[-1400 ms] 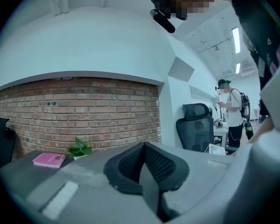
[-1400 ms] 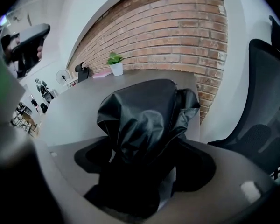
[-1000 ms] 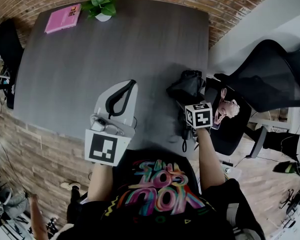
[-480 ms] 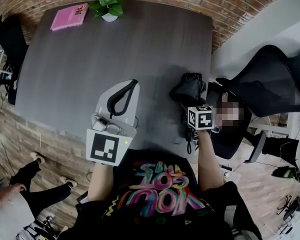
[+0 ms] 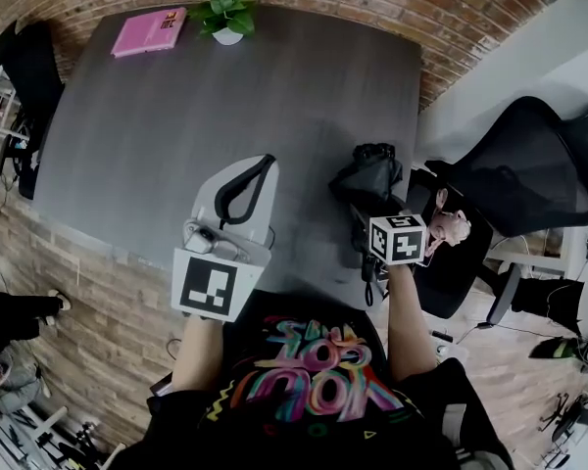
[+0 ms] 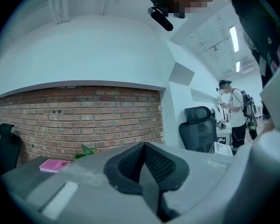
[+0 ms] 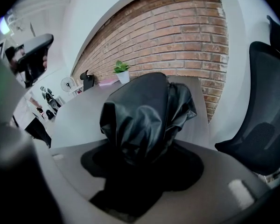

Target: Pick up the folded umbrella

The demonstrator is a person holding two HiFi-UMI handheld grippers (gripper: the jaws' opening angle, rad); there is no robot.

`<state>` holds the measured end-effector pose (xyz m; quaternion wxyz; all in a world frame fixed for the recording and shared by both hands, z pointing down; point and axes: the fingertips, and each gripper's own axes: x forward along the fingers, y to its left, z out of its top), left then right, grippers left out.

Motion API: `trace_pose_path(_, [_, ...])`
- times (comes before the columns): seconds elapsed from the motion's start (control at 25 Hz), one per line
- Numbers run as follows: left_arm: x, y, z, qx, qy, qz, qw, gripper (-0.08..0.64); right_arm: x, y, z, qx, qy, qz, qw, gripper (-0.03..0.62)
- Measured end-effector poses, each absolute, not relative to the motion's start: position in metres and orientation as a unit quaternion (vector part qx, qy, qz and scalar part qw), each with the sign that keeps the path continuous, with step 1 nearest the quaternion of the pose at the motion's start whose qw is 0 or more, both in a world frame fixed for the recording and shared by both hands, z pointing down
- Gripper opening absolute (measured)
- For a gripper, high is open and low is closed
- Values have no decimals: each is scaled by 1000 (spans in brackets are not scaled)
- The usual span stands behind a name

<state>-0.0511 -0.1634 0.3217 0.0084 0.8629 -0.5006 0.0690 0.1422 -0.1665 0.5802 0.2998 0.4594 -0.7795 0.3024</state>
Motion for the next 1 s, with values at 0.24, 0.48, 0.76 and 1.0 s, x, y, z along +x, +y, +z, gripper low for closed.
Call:
trace_pose_path(0.24, [-53, -160, 314, 864, -499, 60, 0, 2, 131, -165, 551, 458, -797, 274, 283, 273])
trace_pose_path(0.48, [-47, -162, 307, 872, -488, 51, -8, 2, 126, -164, 517, 466, -808, 259, 252, 273])
trace_pose_path(0.76, [-32, -165, 302, 883, -468, 43, -14, 2, 128, -161, 473, 479, -820, 230, 216, 273])
trace_pose_path(1.0, [-17, -171, 297, 892, -450, 39, -19, 2, 138, -162, 430, 495, -827, 196, 180, 273])
